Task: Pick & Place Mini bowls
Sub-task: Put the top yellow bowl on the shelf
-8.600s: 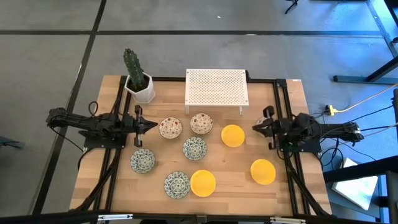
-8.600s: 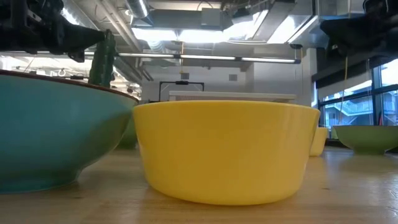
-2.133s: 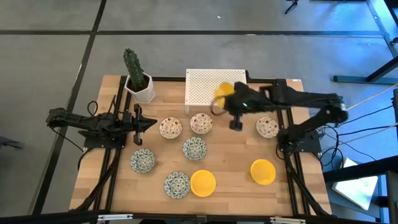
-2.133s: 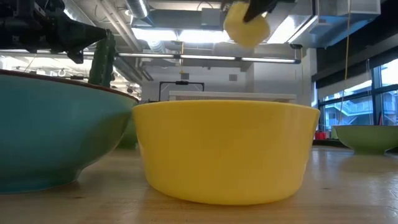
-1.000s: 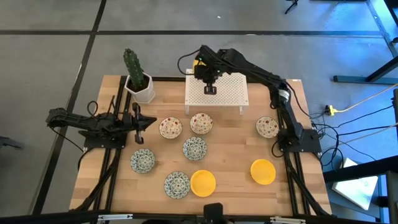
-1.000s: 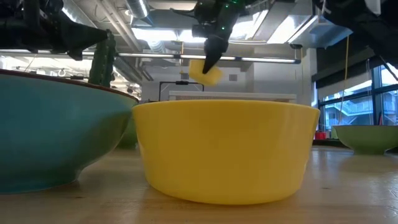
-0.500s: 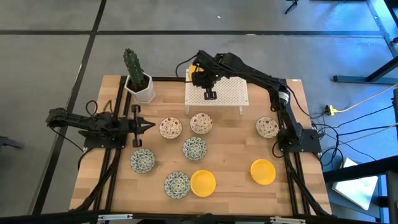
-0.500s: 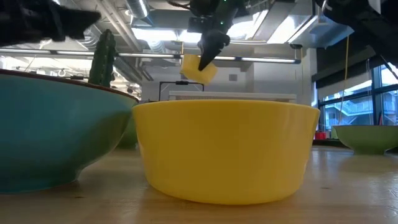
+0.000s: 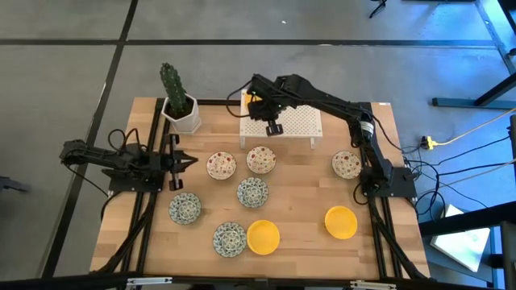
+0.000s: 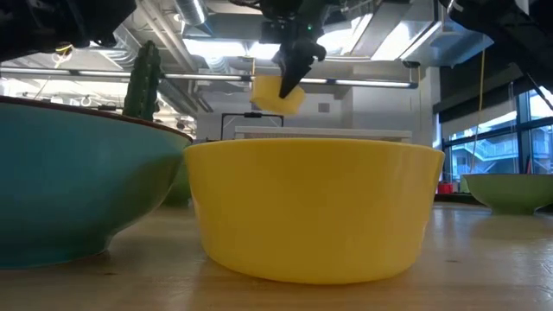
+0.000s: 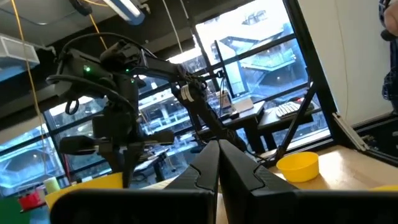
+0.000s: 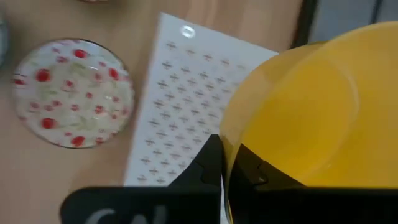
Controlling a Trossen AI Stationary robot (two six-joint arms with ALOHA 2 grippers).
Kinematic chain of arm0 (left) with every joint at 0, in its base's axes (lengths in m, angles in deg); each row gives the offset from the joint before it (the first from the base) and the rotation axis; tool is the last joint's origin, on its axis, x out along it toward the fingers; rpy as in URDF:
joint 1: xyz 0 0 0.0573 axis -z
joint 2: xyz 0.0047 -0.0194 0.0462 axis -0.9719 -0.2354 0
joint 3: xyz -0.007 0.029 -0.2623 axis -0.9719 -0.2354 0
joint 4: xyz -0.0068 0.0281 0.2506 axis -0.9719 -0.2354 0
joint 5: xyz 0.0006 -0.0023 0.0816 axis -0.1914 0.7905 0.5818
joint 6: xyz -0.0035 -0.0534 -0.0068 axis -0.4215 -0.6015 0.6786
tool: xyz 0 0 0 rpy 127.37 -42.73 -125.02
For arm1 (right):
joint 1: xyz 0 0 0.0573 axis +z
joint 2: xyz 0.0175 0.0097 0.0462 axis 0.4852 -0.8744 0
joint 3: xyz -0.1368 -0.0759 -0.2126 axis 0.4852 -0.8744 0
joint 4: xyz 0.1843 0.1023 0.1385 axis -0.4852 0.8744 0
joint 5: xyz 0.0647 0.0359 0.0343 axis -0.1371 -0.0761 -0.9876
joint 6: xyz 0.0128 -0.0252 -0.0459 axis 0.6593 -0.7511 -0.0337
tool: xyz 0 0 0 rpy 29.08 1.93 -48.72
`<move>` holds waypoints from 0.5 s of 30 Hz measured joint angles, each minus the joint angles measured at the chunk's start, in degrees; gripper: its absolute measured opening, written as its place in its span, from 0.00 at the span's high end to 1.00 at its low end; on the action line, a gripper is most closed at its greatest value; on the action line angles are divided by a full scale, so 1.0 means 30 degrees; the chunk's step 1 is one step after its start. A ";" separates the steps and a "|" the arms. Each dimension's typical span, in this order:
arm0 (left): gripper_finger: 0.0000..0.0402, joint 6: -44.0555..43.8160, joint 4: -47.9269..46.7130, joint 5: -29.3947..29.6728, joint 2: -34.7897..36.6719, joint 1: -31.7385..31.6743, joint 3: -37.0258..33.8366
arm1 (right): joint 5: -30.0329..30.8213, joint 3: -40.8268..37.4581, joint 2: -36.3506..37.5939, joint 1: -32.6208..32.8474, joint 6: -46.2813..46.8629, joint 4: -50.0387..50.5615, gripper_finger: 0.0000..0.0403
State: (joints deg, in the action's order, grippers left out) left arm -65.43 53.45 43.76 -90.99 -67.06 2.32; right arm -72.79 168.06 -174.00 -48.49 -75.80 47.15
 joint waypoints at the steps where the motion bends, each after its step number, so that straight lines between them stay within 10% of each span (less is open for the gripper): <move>1: 0.98 0.0013 0.0005 0.0002 0.0000 0.0003 0.0000 | -0.0209 -0.0002 -0.0045 0.0000 -0.0003 -0.0025 0.99; 15: 0.99 0.1641 0.0153 0.0013 -0.0006 0.0000 0.0000 | 0.1605 -0.0024 -0.2171 0.0422 0.0110 0.0596 0.99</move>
State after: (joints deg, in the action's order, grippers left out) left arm -60.50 53.91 43.80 -91.01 -67.06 2.32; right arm -67.98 167.99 -180.51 -47.23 -75.47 48.94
